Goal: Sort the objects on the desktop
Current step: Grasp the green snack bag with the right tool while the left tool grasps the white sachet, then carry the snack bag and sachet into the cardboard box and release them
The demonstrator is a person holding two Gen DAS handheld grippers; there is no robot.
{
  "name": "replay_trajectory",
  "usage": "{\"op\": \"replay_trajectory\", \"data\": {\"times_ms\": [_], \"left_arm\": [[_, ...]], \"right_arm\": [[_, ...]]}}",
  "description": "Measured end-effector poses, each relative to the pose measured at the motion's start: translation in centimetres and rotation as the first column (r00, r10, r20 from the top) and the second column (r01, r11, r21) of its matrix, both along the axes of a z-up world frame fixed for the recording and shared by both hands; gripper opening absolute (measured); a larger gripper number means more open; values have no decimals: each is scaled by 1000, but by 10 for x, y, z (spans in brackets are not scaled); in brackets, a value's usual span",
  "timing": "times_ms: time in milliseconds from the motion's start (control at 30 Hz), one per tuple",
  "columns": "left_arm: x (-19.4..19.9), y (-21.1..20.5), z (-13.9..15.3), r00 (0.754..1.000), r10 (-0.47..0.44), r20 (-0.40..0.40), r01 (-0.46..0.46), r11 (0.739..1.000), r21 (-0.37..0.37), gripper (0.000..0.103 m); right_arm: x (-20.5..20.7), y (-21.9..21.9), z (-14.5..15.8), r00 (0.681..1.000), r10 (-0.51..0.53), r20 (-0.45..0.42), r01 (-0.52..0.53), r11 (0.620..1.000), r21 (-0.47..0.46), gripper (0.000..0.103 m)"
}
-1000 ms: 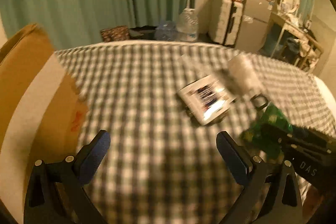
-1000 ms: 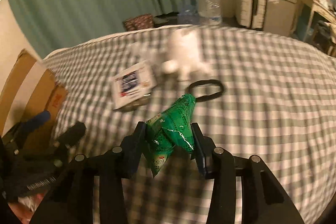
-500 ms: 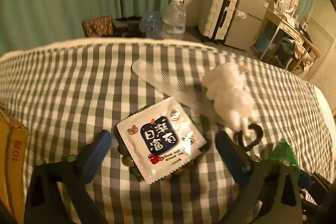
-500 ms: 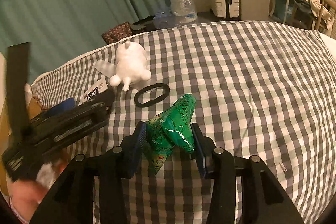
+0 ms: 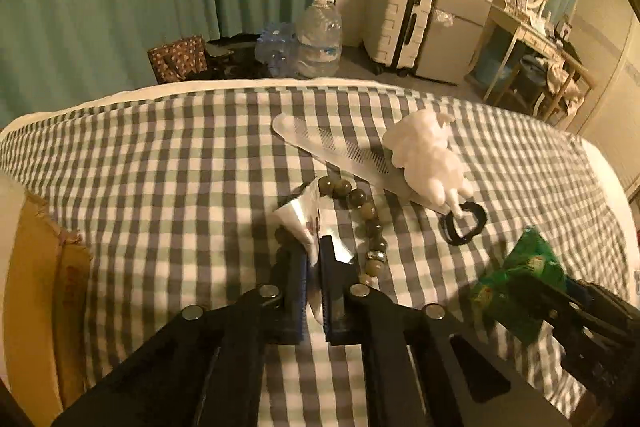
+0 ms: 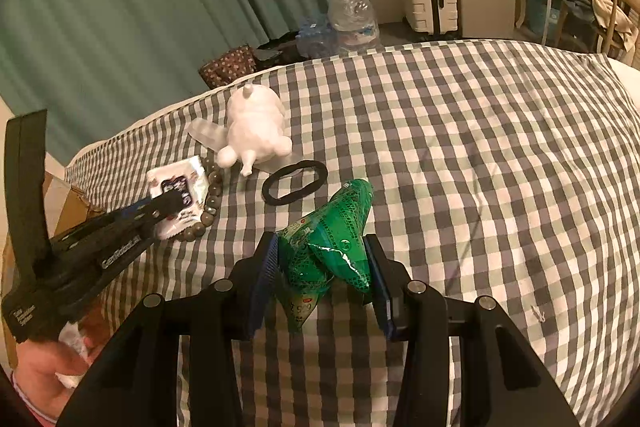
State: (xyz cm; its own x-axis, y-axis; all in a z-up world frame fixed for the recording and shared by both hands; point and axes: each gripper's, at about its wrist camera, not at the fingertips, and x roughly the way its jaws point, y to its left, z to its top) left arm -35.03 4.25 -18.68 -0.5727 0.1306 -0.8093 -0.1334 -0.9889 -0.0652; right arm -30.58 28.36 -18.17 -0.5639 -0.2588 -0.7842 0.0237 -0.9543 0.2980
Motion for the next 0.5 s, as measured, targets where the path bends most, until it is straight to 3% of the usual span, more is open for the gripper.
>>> {"op": "replay_trajectory", "data": {"times_ms": [300,500], "left_arm": [[38,-13,42,999,10,-47,-9,1000,8,4],[77,-21,84,995,-16,-95,17,1000,13,4]], "right_arm": [[13,3,13,1000,2,-21,-2,1000,0,43],[43,1,37,999,19,-48,-19,1000,13,43]]}}
